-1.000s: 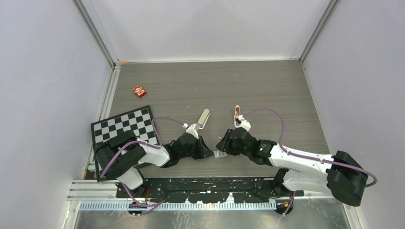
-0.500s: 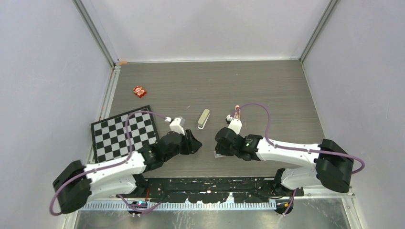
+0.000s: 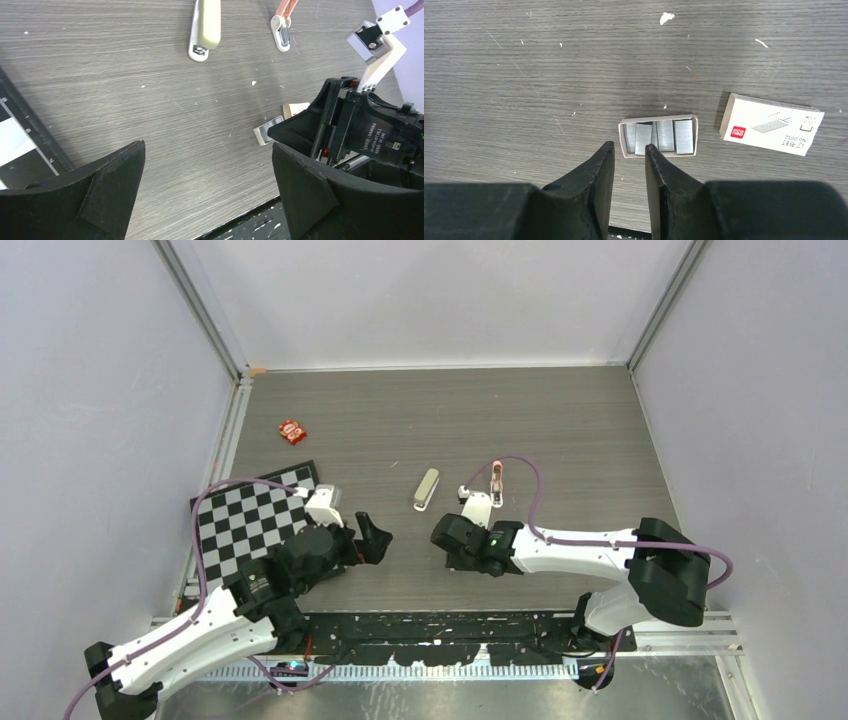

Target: Load the staples into the stapler

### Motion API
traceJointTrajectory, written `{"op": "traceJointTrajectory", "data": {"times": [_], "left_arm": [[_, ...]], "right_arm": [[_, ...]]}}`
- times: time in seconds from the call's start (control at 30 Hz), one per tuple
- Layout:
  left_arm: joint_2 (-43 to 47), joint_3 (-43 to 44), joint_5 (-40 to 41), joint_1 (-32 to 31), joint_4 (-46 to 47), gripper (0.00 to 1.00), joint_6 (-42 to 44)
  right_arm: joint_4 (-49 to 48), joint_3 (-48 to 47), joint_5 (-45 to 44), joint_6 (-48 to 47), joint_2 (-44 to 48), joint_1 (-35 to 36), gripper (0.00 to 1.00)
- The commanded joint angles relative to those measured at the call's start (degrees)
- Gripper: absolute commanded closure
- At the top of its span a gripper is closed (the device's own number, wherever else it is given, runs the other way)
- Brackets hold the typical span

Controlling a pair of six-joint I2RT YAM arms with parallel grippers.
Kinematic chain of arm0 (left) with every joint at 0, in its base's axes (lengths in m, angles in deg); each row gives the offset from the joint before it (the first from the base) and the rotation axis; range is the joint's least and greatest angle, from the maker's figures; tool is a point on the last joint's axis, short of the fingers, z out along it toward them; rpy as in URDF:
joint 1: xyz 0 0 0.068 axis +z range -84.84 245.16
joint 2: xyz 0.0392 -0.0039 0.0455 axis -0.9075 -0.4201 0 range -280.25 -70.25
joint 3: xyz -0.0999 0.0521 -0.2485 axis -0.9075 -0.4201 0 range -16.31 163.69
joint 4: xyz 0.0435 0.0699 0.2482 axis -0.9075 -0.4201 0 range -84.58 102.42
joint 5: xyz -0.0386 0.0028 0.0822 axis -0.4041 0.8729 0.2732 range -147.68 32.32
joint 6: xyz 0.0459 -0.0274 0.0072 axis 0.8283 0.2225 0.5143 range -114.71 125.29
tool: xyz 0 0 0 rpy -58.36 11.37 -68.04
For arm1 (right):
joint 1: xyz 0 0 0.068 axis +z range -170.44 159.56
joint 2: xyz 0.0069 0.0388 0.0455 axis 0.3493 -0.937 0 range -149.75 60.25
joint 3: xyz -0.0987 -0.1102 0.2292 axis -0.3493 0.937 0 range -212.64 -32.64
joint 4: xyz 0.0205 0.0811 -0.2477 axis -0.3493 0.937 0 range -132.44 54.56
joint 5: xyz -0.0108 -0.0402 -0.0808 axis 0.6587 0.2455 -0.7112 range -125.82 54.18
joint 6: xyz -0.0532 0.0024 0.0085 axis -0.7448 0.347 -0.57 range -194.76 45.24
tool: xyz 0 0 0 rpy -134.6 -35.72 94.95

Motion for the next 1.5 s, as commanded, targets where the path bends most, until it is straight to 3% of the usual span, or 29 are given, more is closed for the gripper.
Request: {"op": "traceJointTrajectory", "data": {"times": [0.0, 1.17, 1.47], "left_arm": [[3.01, 1.67, 2.89, -0.13, -6.12, 0.0, 1.33], [5.93, -1.29, 4.39, -0.13, -6.66, 0.0, 0.53], [6.3, -1.39, 4.85, -0.13, -7.09, 0.0, 0.68]], "right_arm": [[2.22, -2.27, -4.24, 2.0, -0.14, 0.64, 0.66], [0.99, -3.74, -5.11, 0.49, -7.3, 0.65, 0.71], [2.29, -4.44, -5.77, -0.35, -7.41, 0.61, 0.78]]}}
